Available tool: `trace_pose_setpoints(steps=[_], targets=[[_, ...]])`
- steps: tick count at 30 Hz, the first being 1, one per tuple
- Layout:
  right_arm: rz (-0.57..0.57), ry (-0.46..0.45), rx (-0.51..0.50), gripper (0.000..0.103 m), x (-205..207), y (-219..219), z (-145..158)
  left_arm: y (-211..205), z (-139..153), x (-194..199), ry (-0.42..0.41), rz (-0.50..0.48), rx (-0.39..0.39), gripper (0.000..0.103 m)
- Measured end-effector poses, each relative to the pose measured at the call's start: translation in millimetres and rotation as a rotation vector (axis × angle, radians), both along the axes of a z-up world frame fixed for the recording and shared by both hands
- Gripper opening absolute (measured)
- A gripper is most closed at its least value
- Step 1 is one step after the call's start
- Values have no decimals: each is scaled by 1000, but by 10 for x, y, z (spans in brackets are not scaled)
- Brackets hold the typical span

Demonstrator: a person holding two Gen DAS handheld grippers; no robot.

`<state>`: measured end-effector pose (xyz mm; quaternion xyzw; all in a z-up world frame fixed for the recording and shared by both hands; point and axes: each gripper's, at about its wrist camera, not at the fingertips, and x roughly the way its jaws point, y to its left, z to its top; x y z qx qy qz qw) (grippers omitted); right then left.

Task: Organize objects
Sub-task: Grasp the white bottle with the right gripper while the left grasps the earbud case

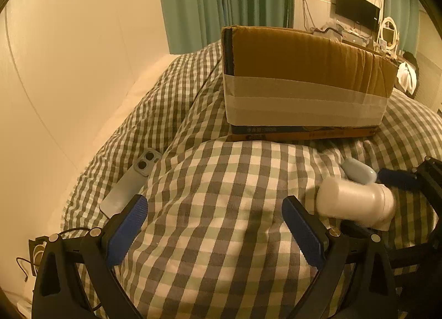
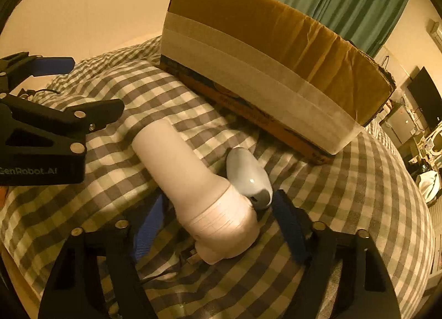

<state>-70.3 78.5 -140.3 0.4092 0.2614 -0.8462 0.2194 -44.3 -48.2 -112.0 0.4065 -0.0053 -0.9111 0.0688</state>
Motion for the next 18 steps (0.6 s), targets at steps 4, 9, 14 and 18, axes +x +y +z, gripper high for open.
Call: trace_pose_setpoints(steps=[4,9,14,18], targets=[[-8,1,-19,55,11,50,13,8,2,-5,-3,2,2,100],[-37,13,-158,52,51,272,294,84,15,-37,-8,-6,-7,100],[-107,42,-231,52,111,597,649,285,89,-86,-5,-49,21,100],[-180,48,-280,52,43,853,803,526,132,-170,0,-94,47,100]])
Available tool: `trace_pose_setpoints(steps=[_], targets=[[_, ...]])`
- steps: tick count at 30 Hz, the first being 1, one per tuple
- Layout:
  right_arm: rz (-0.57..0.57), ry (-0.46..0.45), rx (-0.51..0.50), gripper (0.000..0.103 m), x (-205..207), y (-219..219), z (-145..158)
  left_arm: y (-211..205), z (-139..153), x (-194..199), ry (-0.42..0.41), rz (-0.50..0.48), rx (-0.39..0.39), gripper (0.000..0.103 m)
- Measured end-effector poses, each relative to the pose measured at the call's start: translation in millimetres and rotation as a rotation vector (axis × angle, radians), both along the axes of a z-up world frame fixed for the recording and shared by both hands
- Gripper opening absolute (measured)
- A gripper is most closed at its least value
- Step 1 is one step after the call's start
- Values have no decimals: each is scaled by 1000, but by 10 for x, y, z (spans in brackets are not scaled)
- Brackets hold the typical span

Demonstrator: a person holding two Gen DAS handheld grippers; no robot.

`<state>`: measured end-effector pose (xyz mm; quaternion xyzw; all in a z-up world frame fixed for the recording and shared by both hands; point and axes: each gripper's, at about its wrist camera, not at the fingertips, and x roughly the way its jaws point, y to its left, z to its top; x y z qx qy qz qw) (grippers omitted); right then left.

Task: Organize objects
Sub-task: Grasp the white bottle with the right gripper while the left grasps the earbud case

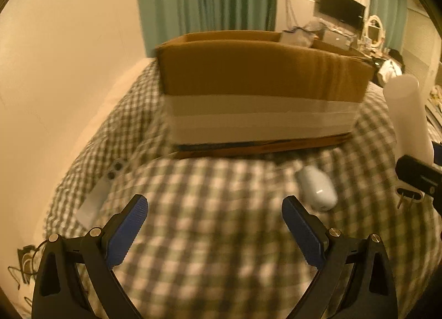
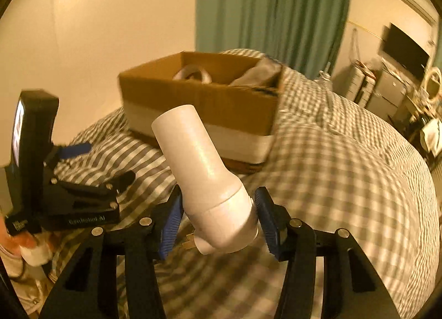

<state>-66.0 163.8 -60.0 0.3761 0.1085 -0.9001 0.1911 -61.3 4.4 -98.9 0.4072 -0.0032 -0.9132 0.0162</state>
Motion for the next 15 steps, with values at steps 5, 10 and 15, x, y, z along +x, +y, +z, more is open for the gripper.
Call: trace_pose_setpoints(steps=[5,10,15], targets=[[-34,21,-17,52,-33,185,127,372,3,-103,14,-110,-20,100],[-44,11,-43,52,-51,289,75,614,-146,-242,-31,-173,0,100],[-48,-10,-82,52,-93,365,21,846,-293,-308,-46,-238,-24,82]])
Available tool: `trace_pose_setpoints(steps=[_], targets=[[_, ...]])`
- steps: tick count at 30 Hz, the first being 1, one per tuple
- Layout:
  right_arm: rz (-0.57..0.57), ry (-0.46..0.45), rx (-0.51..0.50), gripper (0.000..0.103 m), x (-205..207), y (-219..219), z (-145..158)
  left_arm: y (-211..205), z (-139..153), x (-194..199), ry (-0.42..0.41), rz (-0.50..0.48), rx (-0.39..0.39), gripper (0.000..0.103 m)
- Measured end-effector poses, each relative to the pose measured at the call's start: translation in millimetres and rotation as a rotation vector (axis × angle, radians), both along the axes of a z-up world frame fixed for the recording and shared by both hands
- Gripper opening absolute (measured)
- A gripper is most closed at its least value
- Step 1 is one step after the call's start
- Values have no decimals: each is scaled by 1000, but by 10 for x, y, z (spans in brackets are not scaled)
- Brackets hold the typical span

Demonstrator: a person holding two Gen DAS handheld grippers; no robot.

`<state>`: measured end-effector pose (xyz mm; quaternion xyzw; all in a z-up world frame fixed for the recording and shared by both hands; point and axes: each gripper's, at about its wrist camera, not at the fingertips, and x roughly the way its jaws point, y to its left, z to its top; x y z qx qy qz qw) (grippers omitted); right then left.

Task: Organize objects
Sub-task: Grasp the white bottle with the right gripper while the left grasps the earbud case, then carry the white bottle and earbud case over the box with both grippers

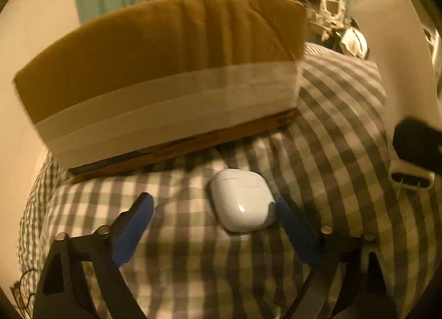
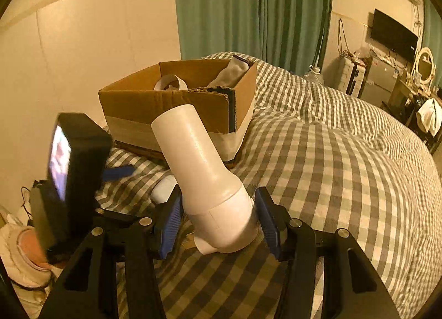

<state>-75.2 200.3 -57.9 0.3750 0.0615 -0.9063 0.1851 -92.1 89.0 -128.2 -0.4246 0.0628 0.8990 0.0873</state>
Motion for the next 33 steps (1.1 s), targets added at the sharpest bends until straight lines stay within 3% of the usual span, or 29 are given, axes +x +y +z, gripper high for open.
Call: trace_pose_setpoints(steps=[6,16,24,33], targets=[[-3,-18,-30,52,-17,85,-33,176,-20,13,1,-69,-25,50],[-11,-14,-19,52,36,22,-42,135,175,198,-19,-63,39,49],[16,3,11,52,127,-102,-1,92,405,399,-26,-24,31,31],[10,12,20,52,194,-146,34,127,518,714,1,-28,41,26]])
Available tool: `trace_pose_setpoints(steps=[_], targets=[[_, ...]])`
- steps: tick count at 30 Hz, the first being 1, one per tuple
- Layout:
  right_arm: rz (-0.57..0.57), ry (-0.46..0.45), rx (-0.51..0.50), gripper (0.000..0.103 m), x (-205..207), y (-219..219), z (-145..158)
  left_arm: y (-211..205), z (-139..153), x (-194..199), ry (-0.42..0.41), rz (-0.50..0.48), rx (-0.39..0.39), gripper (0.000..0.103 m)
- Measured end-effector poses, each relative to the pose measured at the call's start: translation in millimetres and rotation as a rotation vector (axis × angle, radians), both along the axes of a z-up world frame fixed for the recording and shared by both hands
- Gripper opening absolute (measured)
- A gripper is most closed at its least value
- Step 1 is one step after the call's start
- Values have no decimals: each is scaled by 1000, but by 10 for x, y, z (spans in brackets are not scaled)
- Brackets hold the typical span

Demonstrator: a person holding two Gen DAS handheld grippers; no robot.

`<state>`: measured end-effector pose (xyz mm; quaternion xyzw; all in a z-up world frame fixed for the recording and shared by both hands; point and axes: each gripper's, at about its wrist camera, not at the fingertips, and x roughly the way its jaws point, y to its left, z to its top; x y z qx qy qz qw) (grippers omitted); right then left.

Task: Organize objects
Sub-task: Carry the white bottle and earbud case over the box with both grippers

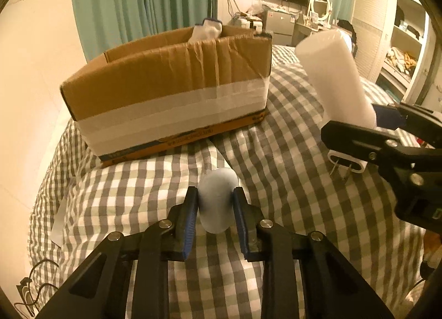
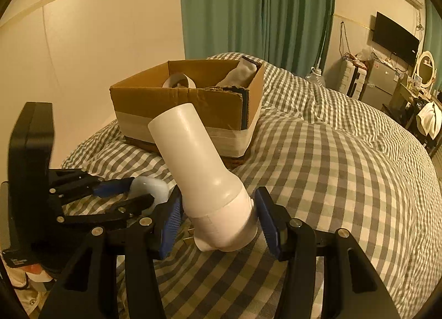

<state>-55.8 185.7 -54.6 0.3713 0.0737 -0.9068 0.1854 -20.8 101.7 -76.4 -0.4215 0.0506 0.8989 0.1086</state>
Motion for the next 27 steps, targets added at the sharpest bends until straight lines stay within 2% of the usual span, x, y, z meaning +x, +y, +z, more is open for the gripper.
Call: trace_pose_setpoints(steps=[2,5,15,22,25,27], targets=[[0,8,-3,52,21,9,29,-67,40,-35,15,3,6,26],[8,24,-3,52,47,3,98,-380,124,-61,42,3,14,26],[57,97,6,52,13,-117,511,-592,699,-105,137,34,76,25],[101,168,12,51,-141,-285,921,-684,1180,-362,226,63,52,25],[112,194,13,51,-268,-348,1094,-735,1362,-518,272,117,17,25],[122,197,-12,51,-387,-370,1207,-782,1469,-648,282,134,26,25]])
